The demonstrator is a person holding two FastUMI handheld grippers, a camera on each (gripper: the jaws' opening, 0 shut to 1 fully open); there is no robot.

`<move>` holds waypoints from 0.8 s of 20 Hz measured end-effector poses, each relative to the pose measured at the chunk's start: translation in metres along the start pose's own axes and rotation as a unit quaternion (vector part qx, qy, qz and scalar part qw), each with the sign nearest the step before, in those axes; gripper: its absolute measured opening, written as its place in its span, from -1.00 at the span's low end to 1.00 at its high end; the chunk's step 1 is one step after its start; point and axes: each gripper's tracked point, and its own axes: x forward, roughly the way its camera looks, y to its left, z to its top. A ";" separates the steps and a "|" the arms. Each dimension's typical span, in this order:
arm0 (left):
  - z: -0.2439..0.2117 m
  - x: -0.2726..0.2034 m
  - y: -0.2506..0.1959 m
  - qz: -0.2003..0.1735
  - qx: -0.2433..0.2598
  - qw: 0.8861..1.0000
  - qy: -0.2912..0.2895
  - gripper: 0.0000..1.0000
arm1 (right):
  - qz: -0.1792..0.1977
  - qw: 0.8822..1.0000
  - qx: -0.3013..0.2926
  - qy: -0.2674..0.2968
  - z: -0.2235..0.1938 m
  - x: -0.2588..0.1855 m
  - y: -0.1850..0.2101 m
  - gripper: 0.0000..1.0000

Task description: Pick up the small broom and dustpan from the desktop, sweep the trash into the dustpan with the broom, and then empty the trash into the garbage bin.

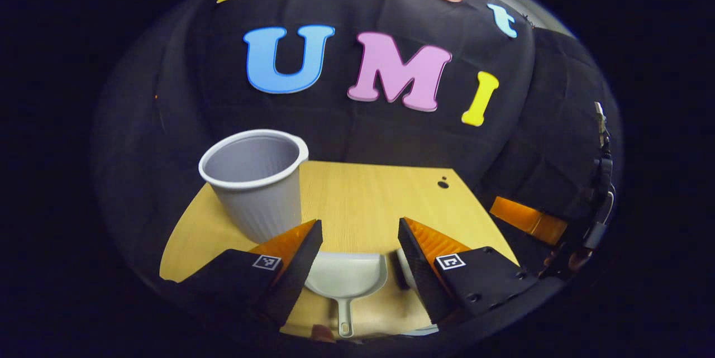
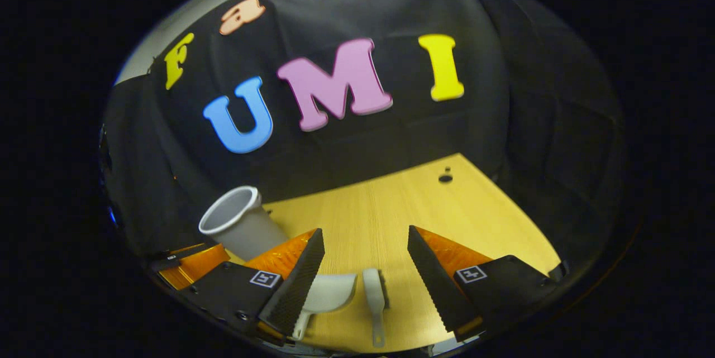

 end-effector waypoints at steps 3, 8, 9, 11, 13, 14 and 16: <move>0.034 -0.030 0.008 0.009 0.017 0.993 -0.112 0.65 | 0.025 0.993 -0.001 -0.119 0.069 -0.024 0.034 0.95; 0.050 -0.079 0.013 -0.014 0.014 0.973 -0.232 0.60 | 0.063 0.981 -0.054 -0.177 0.090 -0.033 0.065 0.94; 0.049 -0.087 0.018 -0.021 0.010 0.973 -0.231 0.60 | 0.072 0.979 -0.063 -0.181 0.091 -0.034 0.071 0.93; 0.050 -0.084 0.027 -0.004 0.015 0.976 -0.216 0.59 | 0.088 0.974 -0.079 -0.194 0.091 -0.038 0.080 0.94; 0.052 -0.082 0.018 0.016 0.008 0.975 -0.222 0.60 | 0.091 0.968 -0.104 -0.208 0.093 -0.038 0.087 0.93; 0.050 -0.082 0.018 0.021 0.002 0.973 -0.228 0.60 | 0.088 0.967 -0.116 -0.208 0.091 -0.037 0.087 0.93; 0.050 -0.088 0.024 0.035 0.001 0.970 -0.239 0.60 | 0.084 0.968 -0.126 -0.201 0.084 -0.036 0.090 0.93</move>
